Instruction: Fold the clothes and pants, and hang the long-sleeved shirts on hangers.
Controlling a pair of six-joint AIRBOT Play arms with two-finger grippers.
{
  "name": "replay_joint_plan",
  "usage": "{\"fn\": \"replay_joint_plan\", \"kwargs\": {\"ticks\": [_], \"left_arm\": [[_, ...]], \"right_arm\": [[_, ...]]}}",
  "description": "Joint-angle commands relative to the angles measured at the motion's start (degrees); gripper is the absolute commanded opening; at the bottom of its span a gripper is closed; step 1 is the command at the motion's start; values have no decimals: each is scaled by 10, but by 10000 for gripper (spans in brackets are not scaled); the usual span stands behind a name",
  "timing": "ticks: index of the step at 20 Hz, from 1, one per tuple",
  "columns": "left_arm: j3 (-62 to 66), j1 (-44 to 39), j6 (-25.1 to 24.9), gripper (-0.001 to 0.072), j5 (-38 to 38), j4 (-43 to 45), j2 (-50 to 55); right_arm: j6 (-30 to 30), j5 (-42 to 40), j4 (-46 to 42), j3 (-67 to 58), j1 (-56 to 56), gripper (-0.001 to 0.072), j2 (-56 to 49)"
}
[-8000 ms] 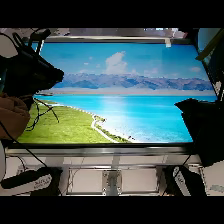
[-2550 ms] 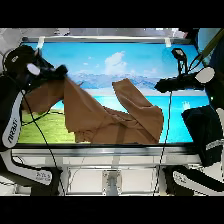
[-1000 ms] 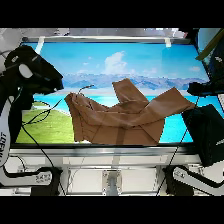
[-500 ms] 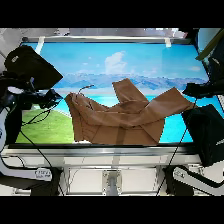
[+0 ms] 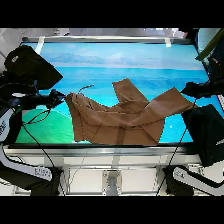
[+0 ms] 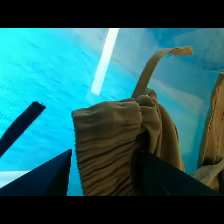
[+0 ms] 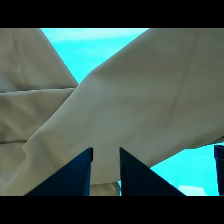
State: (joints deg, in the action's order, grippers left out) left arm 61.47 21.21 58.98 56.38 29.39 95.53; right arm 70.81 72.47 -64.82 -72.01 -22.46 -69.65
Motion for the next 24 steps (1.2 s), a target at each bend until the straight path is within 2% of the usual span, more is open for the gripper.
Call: {"fn": "replay_joint_plan", "kwargs": {"ticks": [1, 3, 6, 7, 8, 9, 17, 22, 24], "left_arm": [[0, -6, -7, 493, -14, 5, 7], [0, -35, -7, 492, -28, -7, 10], [1, -77, -7, 490, -89, -8, 10], [1, -86, -7, 453, -93, -8, 10], [1, -90, -7, 279, -91, -8, 10], [1, -90, -7, 13, -88, -8, 9], [1, -7, -7, 23, -86, -8, -89], [1, 47, -3, 23, -86, 8, -176], [1, 63, 31, 23, -82, 52, -205]], "right_arm": [[0, -5, 5, 0, 0, 208, 0], [0, -7, 15, 0, 0, 208, 0], [0, -9, 26, 0, 0, 208, 0], [0, -10, 26, 0, 0, 207, 0], [0, -12, 26, 0, 0, 208, 0], [0, -13, 26, 0, 0, 207, 0], [0, -60, -47, 0, -1, 208, -10], [10, -71, -40, 0, -1, 209, -91], [18, -77, -39, 0, -1, 209, -139]]}}
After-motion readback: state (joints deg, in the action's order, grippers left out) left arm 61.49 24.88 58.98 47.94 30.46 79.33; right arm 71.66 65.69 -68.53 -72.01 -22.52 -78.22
